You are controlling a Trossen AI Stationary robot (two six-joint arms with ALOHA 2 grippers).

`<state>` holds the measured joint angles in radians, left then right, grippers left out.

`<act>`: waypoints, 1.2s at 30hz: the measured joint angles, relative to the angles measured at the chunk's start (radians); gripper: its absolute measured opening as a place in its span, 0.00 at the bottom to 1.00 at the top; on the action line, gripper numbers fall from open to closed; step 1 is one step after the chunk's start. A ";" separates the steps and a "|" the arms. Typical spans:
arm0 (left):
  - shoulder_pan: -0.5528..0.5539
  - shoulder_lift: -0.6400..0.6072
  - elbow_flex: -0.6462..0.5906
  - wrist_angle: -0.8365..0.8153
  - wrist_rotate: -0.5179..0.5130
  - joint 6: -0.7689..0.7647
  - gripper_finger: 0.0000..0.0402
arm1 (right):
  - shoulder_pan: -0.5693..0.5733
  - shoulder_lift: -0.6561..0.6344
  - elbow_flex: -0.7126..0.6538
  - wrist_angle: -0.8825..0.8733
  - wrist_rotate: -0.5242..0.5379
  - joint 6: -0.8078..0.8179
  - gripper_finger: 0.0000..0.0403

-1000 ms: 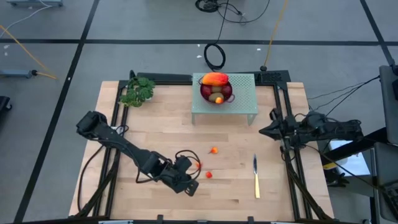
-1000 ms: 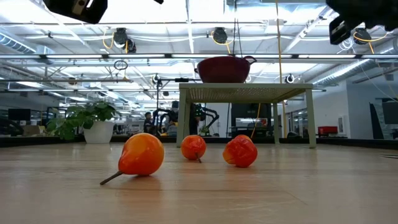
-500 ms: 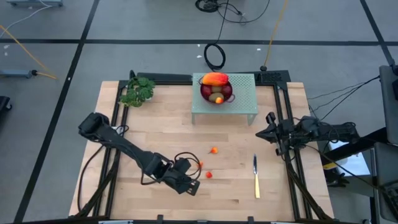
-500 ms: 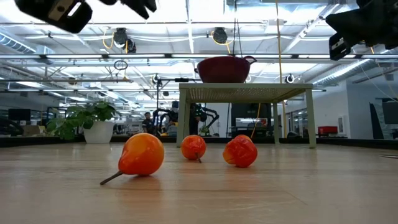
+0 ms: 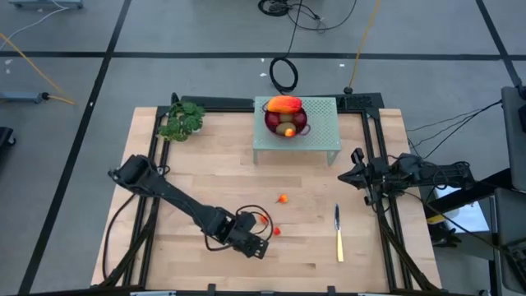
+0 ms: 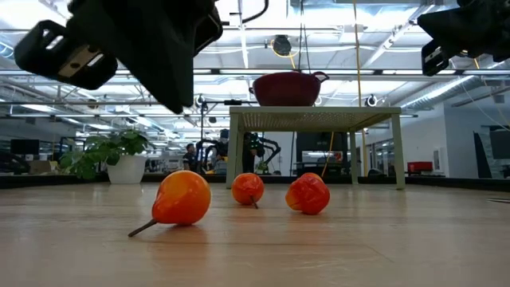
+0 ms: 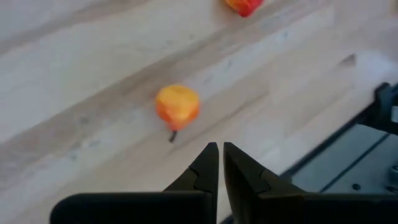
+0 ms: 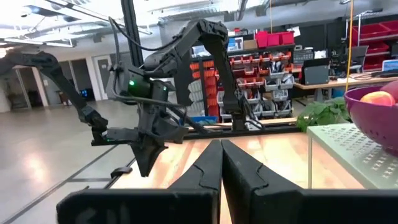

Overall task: Pick & Place Fruit
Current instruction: Put the pear into the strainer bowl on the shelf

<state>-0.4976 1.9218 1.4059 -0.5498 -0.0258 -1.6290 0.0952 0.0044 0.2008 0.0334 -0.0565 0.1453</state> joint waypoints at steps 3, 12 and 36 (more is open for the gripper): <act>-0.001 0.002 0.000 0.001 0.010 -0.015 0.06 | 0.000 0.000 0.000 0.000 -0.001 0.000 0.00; 0.000 0.003 0.000 0.000 -0.016 -0.030 0.31 | 0.000 0.000 0.000 0.000 -0.029 0.025 0.00; 0.011 0.025 -0.006 -0.005 -0.079 0.084 0.73 | 0.000 0.000 0.000 0.000 -0.027 0.026 0.00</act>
<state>-0.4862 1.9471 1.4002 -0.5553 -0.1051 -1.5455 0.0952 0.0044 0.2008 0.0337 -0.0837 0.1715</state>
